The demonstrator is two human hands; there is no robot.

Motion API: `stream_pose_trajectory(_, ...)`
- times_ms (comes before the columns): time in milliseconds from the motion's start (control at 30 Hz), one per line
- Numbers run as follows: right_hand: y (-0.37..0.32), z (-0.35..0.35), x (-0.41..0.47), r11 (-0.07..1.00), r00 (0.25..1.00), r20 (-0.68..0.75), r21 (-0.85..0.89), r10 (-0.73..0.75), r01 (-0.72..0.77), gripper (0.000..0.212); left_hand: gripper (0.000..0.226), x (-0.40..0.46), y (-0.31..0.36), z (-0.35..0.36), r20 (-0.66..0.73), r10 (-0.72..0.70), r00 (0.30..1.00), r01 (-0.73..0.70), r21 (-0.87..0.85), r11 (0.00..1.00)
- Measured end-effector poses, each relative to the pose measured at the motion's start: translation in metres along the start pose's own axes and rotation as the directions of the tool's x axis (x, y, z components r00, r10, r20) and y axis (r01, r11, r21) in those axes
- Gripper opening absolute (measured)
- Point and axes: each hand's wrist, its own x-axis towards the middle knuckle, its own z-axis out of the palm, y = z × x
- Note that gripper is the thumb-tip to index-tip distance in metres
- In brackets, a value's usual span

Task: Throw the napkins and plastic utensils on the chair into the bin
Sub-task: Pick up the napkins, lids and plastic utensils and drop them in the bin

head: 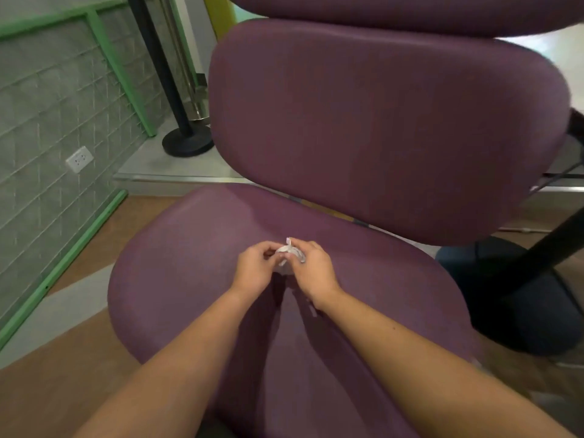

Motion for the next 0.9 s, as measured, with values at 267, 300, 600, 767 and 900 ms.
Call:
stream_pose_trajectory(267, 0.018, -0.080, -0.081, 0.961, 0.931, -0.304, 0.248, 0.200, -0.125, 0.007, 0.016, -0.063, 0.085, 0.046, 0.280, -0.066, 0.958, 0.184, -0.422, 0.888)
stream_pose_trajectory(300, 0.022, -0.090, -0.090, 0.963, 0.921, -0.336, 0.239, 0.199, -0.122, 0.011, 0.010, -0.070, 0.095, 0.053, 0.317, -0.095, 0.944, 0.235, -0.438, 0.868)
stream_pose_trajectory(600, 0.052, -0.178, -0.177, 0.959, 0.824, -0.506, 0.239, 0.256, -0.151, 0.004, 0.015, -0.129, 0.174, 0.136, 0.508, -0.101, 0.855, 0.323, -0.371, 0.871)
stream_pose_trajectory(767, 0.093, -0.230, -0.240, 0.954, 0.792, -0.544, 0.253, 0.277, -0.160, 0.018, 0.025, -0.174, 0.220, 0.200, 0.643, -0.092, 0.760, 0.396, -0.346, 0.851)
stream_pose_trajectory(900, 0.124, -0.269, -0.271, 0.962, 0.743, -0.613, 0.126, 0.268, -0.243, 0.019, 0.029, -0.198, 0.238, 0.240, 0.721, -0.067, 0.689, 0.375, -0.276, 0.885)
